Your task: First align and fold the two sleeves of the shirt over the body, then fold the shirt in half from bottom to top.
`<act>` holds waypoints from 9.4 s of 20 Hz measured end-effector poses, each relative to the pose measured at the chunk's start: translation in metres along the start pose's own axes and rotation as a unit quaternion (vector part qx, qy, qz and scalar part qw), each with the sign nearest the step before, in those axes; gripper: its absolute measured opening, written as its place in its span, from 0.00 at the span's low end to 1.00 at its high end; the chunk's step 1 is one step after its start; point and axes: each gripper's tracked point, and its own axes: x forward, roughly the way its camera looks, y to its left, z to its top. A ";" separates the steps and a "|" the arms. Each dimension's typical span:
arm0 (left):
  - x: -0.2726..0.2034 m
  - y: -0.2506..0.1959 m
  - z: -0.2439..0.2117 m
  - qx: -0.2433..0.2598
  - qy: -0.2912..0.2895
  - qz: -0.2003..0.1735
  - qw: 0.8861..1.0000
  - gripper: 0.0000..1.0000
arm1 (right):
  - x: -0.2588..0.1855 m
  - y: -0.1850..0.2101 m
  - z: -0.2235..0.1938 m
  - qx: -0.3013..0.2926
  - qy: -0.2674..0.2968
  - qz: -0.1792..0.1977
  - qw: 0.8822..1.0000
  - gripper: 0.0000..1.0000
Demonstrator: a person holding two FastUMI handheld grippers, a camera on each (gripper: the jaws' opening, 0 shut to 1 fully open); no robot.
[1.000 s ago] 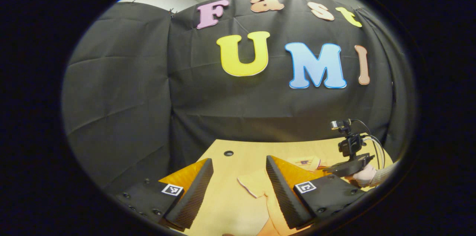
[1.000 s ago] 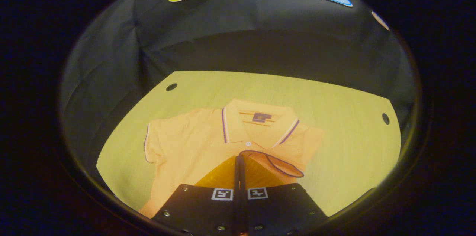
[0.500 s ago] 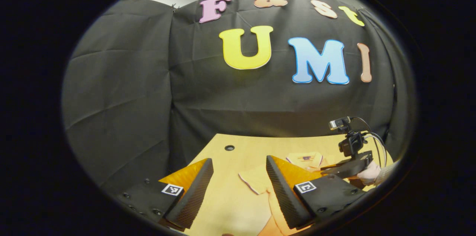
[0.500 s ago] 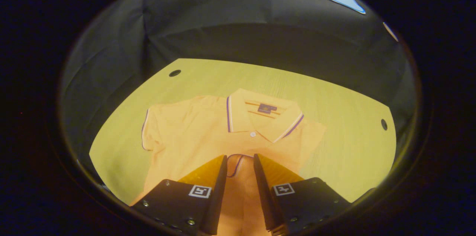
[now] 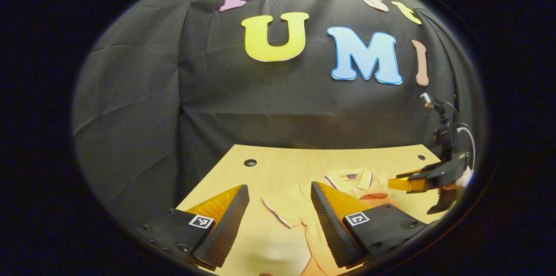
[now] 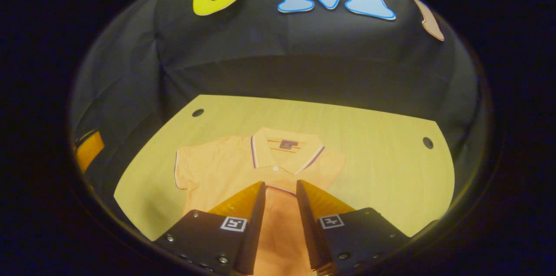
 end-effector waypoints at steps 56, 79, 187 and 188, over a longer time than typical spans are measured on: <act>0.136 -0.190 -0.110 0.156 0.101 -0.166 0.969 0.09 | -0.165 -0.100 -0.061 0.183 -0.052 -0.170 0.967 0.46; 0.091 -0.234 -0.131 0.110 0.148 -0.203 0.962 0.70 | -0.200 -0.119 -0.103 0.203 -0.057 -0.163 0.964 0.46; 0.328 -0.121 -0.050 0.059 0.088 -0.168 0.980 0.06 | 0.148 -0.180 0.100 0.105 -0.091 -0.015 0.990 0.00; 0.335 -0.123 -0.057 0.060 0.092 -0.166 0.980 0.06 | 0.153 -0.182 0.095 0.101 -0.088 -0.016 0.991 0.00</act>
